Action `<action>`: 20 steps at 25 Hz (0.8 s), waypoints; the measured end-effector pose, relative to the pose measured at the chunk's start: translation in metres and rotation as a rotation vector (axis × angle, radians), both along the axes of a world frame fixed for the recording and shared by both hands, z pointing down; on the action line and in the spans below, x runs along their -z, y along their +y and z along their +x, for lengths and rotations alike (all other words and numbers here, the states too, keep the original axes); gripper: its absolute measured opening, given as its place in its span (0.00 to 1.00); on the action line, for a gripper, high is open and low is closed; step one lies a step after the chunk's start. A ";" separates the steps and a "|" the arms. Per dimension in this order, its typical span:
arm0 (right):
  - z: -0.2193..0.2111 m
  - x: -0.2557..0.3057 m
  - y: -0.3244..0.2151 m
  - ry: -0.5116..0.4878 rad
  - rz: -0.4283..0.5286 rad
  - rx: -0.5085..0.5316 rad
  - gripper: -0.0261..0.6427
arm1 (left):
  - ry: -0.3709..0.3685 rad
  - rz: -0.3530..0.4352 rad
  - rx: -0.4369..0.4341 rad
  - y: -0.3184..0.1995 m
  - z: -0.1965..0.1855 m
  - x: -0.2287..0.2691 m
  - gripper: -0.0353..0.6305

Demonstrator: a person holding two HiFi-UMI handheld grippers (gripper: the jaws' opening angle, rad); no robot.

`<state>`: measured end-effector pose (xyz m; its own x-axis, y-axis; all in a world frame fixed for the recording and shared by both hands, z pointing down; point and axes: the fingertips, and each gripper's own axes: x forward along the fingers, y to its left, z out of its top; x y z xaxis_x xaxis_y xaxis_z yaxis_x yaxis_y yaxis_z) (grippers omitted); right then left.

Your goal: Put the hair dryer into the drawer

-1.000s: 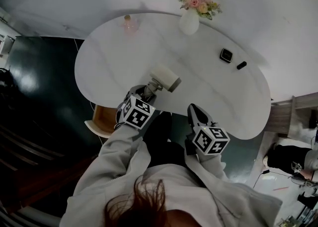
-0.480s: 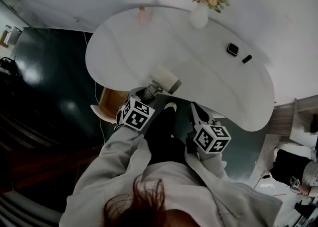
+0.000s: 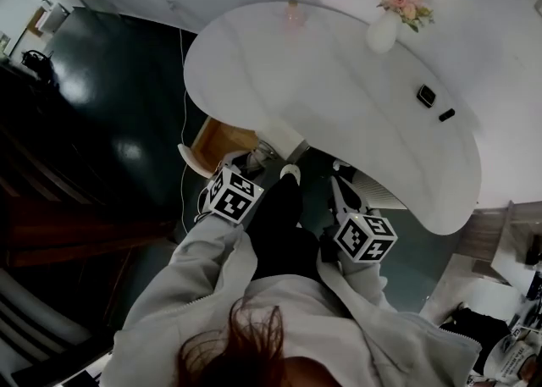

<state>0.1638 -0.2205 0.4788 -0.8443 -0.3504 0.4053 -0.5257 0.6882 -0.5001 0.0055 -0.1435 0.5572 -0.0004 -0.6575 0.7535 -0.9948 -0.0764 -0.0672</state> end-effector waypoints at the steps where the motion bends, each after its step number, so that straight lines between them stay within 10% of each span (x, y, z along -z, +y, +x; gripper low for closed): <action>1: -0.003 0.000 0.003 0.001 -0.002 0.015 0.11 | 0.001 -0.002 0.017 0.007 -0.002 -0.001 0.34; 20: -0.077 -0.027 0.054 0.060 -0.077 0.222 0.11 | 0.061 -0.155 0.183 0.115 -0.057 -0.041 0.34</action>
